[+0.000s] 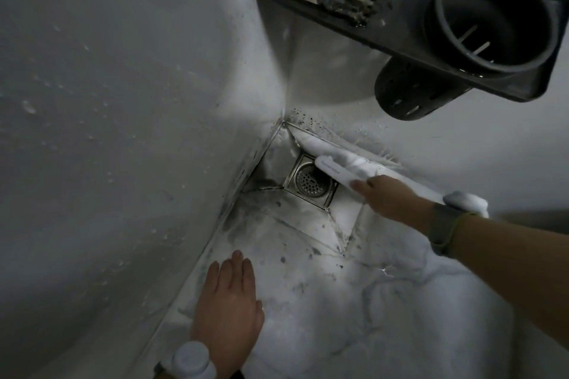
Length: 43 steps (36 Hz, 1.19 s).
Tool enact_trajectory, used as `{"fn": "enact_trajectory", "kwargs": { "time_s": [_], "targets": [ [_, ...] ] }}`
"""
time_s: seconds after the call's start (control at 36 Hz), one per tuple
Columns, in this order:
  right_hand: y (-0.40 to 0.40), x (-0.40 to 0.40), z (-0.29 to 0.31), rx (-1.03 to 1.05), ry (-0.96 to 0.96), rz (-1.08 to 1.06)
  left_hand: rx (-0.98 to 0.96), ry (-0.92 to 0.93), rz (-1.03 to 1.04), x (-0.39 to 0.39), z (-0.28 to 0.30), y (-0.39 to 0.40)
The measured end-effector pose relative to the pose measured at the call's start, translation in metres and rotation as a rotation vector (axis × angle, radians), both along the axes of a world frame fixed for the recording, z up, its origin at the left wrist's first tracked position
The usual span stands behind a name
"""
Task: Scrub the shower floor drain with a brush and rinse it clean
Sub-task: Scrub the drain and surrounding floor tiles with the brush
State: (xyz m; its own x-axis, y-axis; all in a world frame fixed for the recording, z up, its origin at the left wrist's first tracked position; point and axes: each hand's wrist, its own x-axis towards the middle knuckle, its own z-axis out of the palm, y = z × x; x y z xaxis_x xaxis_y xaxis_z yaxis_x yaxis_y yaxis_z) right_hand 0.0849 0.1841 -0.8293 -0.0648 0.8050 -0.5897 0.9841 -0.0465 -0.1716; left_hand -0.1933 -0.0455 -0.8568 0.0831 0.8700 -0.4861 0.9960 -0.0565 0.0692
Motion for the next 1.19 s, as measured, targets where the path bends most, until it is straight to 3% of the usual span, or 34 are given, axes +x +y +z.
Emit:
{"fn": "enact_trajectory", "kwargs": {
  "time_s": [0.08,0.19,0.33,0.56,0.75,0.83,0.94,1.06,1.19],
  "targets": [
    [-0.011,-0.038,0.001,-0.148,0.299,-0.374,-0.015,-0.002,0.01,0.0,0.0,-0.001],
    [-0.032,-0.089,-0.005,-0.31,0.531,-0.653,-0.021,-0.005,0.01,-0.001,-0.002,0.0],
    [-0.072,-0.077,0.003,-0.417,0.459,-0.513,-0.038,-0.004,0.013,-0.003,-0.005,-0.003],
    [0.004,-0.063,0.01,-0.031,0.33,-0.367,-0.026,-0.022,0.021,0.0,-0.004,-0.001],
    [-0.027,-0.084,-0.001,-0.105,0.148,0.003,-0.059,-0.028,0.034,-0.003,-0.004,0.001],
    [-0.013,-0.074,0.009,-0.087,0.163,-0.017,-0.088,-0.039,0.046,0.001,-0.003,0.0],
    [0.026,-0.067,0.017,0.16,0.122,0.021,-0.072,-0.039,0.052,0.001,-0.002,0.001],
    [0.006,-0.089,0.008,0.045,0.149,0.051,-0.084,-0.041,0.055,0.0,-0.004,0.001],
    [0.027,-0.084,0.001,0.128,0.119,0.026,-0.091,-0.038,0.058,-0.001,-0.005,-0.001]
  ]
}}
